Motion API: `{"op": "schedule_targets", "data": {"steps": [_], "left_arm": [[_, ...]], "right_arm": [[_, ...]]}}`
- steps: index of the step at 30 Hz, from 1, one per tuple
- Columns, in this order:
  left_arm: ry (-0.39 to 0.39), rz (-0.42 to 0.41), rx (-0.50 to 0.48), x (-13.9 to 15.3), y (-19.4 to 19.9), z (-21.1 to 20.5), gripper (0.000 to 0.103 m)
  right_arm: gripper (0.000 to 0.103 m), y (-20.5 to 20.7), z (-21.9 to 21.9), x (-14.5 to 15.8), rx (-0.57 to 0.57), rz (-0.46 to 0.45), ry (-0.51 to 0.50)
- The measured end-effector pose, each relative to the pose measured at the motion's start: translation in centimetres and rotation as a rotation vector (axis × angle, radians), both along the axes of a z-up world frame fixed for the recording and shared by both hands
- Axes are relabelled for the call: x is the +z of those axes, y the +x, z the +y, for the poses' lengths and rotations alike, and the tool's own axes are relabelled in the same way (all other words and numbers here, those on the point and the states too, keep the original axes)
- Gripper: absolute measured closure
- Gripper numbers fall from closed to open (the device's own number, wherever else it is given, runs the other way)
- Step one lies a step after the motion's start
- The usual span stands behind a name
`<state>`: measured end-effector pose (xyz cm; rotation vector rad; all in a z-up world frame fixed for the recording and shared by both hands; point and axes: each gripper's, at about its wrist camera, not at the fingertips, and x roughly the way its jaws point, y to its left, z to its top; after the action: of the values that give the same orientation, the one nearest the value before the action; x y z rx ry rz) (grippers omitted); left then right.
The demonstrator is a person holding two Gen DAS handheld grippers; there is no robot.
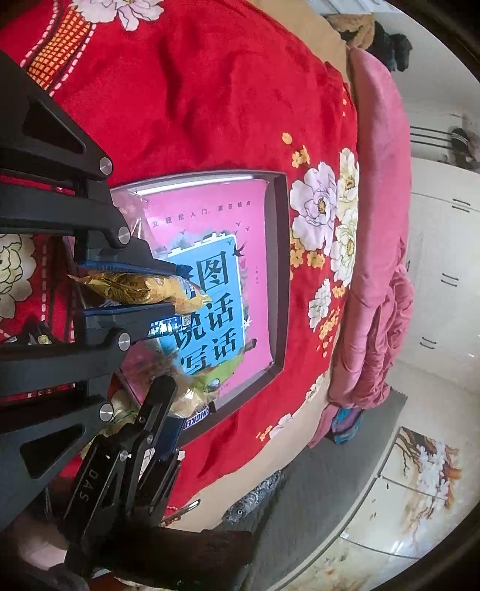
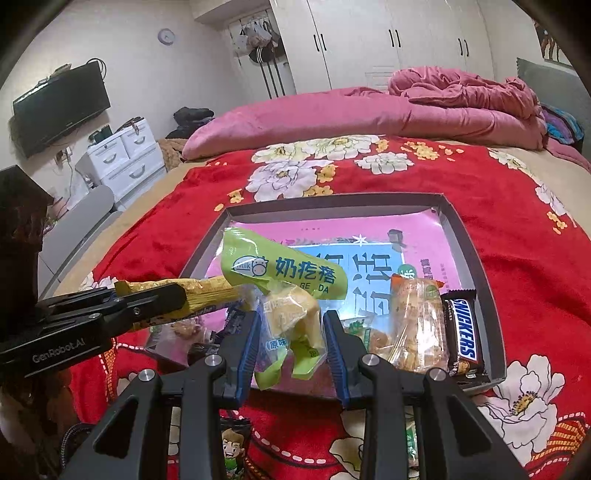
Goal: Organize snacks
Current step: 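Lower the yellow stick snack into the tray with the left tool while the right tool lowers the green bag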
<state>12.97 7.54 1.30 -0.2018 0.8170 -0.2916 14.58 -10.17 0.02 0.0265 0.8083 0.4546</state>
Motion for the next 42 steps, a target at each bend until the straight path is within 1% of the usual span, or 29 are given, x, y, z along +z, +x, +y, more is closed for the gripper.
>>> {"op": "schedule_targets", "data": {"steps": [7, 12, 24, 31, 36, 42], "left_arm": [[0.003, 0.016, -0.011, -0.6, 0.2, -0.4, 0.088], [0.005, 0.034, -0.02, -1.1, 0.4, -0.7, 0.088], [0.008, 0.063, -0.034, -1.7, 0.4, -0.9, 0.088], [0.005, 0.065, -0.048, -1.7, 0.4, -1.1, 0.088], [0.009, 0.065, -0.05, -1.7, 0.3, -1.2, 0.088], [-0.003, 0.069, -0.048, -1.8, 0.3, -1.1, 0.088]], "right_arm": [[0.068, 0.6, 0.5, -1.2, -0.004, 0.039, -0.025], [0.066, 0.7, 0.6, -1.9, -0.009, 0.05, -0.036], [0.064, 0.6, 0.3, -1.9, -0.011, 0.045, -0.033], [0.061, 0.5, 0.3, -1.8, -0.007, 0.046, -0.032], [0.06, 0.4, 0.1, -1.8, -0.014, 0.047, -0.026], [0.06, 0.3, -0.3, -1.5, -0.024, 0.047, -0.016]]}}
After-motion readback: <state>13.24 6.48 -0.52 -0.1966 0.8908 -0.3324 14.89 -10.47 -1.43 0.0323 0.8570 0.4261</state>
